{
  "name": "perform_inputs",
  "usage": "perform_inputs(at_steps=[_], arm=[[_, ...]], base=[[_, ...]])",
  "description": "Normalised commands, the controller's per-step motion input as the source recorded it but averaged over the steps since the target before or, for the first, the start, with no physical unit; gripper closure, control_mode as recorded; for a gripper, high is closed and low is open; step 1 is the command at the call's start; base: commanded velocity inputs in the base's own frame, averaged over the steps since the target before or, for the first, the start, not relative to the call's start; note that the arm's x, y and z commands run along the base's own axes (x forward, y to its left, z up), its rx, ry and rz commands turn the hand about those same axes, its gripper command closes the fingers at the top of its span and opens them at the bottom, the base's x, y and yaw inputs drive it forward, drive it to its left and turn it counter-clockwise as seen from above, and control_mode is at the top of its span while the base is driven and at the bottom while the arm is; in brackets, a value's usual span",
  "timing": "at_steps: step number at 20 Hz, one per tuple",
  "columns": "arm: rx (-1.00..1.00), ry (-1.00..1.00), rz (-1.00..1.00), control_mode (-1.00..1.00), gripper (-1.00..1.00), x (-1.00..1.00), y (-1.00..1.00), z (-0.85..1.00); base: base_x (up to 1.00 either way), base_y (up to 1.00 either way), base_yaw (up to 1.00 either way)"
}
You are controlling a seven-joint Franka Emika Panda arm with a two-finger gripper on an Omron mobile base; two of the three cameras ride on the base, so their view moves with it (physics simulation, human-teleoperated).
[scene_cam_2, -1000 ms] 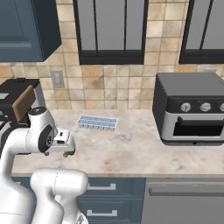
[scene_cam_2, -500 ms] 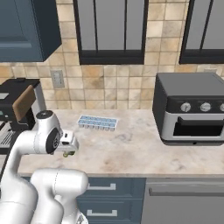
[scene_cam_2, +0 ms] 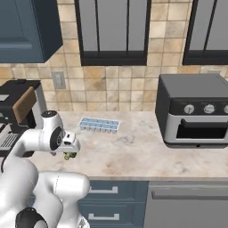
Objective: Place the broccoli and garlic inside the fridge drawer. Close the drawer after placing the vegetables.
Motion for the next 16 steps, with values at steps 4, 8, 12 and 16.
perform_inputs(at_steps=[4, 8, 12, 16], arm=[[0.0, 0.04, -0.06, -1.0, -1.0, 0.06, 0.0, -0.47], [0.01, 0.01, -0.06, -1.0, -1.0, 0.17, 0.0, -0.4], [0.03, 0.01, -0.04, -1.0, -1.0, 0.21, 0.0, -0.34], [0.06, 0.0, -0.02, -1.0, -1.0, 0.27, -0.08, -0.38]], base=[[0.0, 0.0, 0.0], [0.0, 0.0, 0.0], [0.0, 0.0, 0.0], [0.0, 0.0, 0.0]])
